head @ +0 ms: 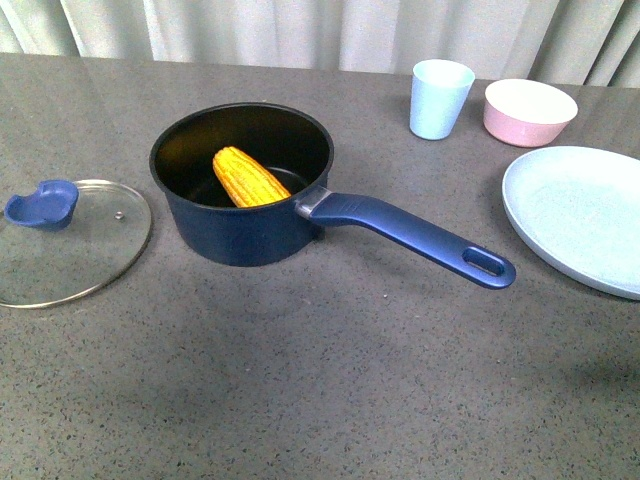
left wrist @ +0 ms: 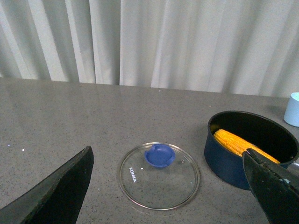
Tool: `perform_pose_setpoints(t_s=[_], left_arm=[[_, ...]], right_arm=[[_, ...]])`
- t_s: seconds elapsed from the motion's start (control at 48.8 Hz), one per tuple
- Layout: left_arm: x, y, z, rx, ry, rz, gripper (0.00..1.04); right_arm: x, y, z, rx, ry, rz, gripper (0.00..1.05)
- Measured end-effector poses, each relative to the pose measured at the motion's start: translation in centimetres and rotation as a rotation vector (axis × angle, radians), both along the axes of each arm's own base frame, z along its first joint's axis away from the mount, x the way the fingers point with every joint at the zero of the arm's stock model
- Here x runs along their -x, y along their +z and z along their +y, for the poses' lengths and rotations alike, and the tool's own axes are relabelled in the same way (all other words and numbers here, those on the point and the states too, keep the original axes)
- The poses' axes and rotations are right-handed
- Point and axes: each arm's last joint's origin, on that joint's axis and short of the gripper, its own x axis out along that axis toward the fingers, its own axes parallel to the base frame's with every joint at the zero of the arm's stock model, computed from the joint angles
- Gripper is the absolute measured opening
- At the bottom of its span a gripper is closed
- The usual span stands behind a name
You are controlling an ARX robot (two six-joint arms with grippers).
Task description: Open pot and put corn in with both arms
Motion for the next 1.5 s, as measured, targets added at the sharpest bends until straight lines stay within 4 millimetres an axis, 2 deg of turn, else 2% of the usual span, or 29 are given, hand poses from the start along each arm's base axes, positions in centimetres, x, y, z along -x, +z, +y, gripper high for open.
perform_pose_setpoints(t_s=[0.348, 0.471, 0.533, 0.738, 0.881, 1.496], left_arm=[[0.00, 0.00, 0.00, 0.000, 0.000, 0.000, 0.96], [0.00, 0.00, 0.00, 0.000, 0.000, 0.000, 0.96], [0.00, 0.00, 0.00, 0.000, 0.000, 0.000, 0.96], [0.00, 0.00, 0.00, 0.000, 0.000, 0.000, 0.96], [0.00, 0.00, 0.00, 0.000, 0.000, 0.000, 0.96], [0.00, 0.00, 0.00, 0.000, 0.000, 0.000, 0.96]], right_arm=[[0.00, 0.00, 0.00, 0.001, 0.000, 0.000, 0.02], [0.00, 0.00, 0.00, 0.000, 0.000, 0.000, 0.19], [0.00, 0.00, 0.00, 0.000, 0.000, 0.000, 0.33], [0.00, 0.00, 0.00, 0.000, 0.000, 0.000, 0.66], [0.00, 0.00, 0.00, 0.000, 0.000, 0.000, 0.97], [0.00, 0.00, 0.00, 0.000, 0.000, 0.000, 0.96]])
